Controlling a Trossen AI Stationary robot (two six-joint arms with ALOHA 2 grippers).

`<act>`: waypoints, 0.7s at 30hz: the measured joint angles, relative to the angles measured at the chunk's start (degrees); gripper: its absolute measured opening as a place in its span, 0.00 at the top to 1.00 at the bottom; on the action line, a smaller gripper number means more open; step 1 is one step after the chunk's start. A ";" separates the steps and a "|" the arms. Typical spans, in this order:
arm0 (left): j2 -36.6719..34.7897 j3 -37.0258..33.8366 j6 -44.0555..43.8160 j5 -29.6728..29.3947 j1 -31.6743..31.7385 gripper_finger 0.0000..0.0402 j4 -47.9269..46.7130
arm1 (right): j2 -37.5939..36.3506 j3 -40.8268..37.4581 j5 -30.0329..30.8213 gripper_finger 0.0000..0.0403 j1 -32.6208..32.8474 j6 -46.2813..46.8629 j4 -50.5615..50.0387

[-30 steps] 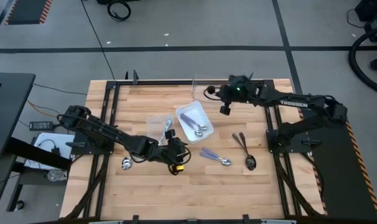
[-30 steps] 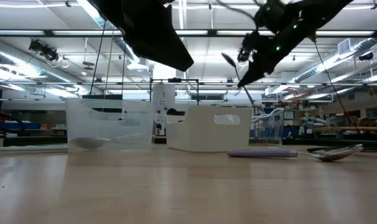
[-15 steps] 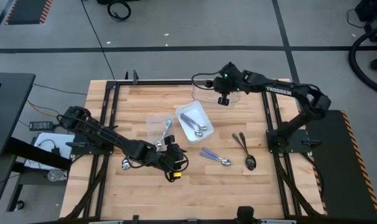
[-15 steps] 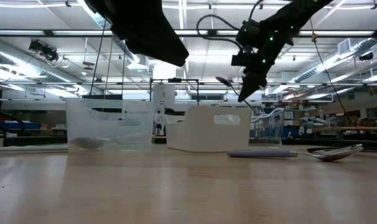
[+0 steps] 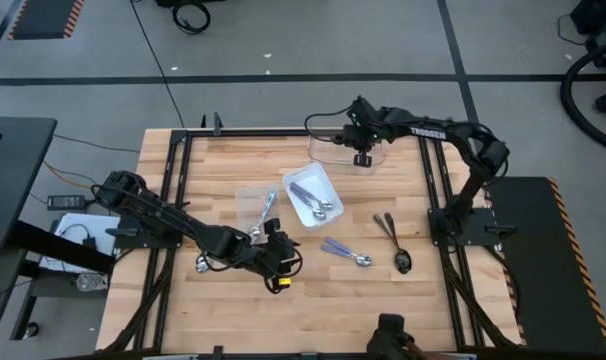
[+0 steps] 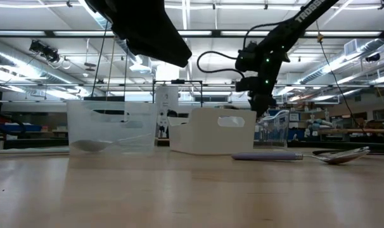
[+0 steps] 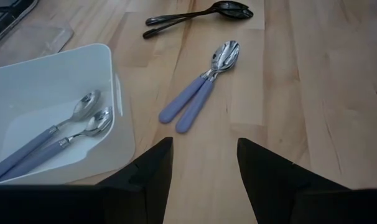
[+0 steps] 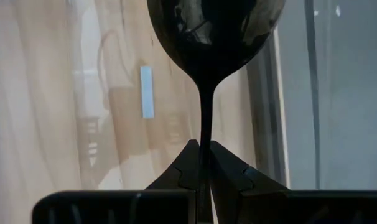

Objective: Sort silverware by color (type)
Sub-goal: Put the black spoon into the top transparent bin

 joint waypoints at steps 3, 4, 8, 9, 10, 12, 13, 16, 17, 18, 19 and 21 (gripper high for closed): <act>0.00 0.00 0.00 0.00 -0.02 0.54 0.00 | 0.61 0.00 0.03 0.93 -0.61 0.39 -0.63; 0.00 0.00 0.00 0.00 -0.02 0.54 0.00 | 0.70 0.00 0.04 0.93 -0.85 1.16 -0.87; 0.00 0.00 -1.03 0.00 -0.24 0.54 -1.15 | 0.98 0.02 0.13 0.91 -1.10 2.40 -2.86; 0.00 0.00 -1.71 -0.02 -0.47 0.54 -2.21 | 1.01 0.02 0.13 0.90 -1.16 2.46 -3.54; -0.14 0.00 -2.08 0.00 -0.75 0.54 -3.53 | 1.01 0.02 0.11 0.88 -1.17 2.78 -3.75; -0.99 -0.07 -3.05 0.00 -1.39 0.54 -5.82 | 0.99 0.02 -0.34 0.84 -1.17 3.21 -3.77; -1.33 -0.05 -3.46 -0.01 -1.56 0.54 -6.07 | 0.99 0.02 -0.65 0.82 -1.17 3.49 -4.01; -2.17 -0.04 -4.43 -0.09 -1.92 0.54 -6.91 | 0.99 0.02 -0.88 0.76 -1.19 4.54 -4.10; -2.21 -0.04 -4.46 -0.17 -1.83 0.54 -6.73 | 0.99 0.02 -0.90 0.75 -1.17 5.01 -3.95; -2.23 -0.04 -4.48 -0.26 -1.64 0.54 -6.83 | 0.99 0.02 -0.92 0.74 -1.17 5.49 -3.86; -2.23 -0.04 -4.52 -0.31 -1.57 0.54 -6.97 | 0.99 0.02 -0.91 0.73 -1.15 5.79 -3.80; -2.23 -0.04 -4.83 -0.31 -1.37 0.54 -6.96 | 0.63 0.00 0.17 0.71 -0.90 6.26 -4.32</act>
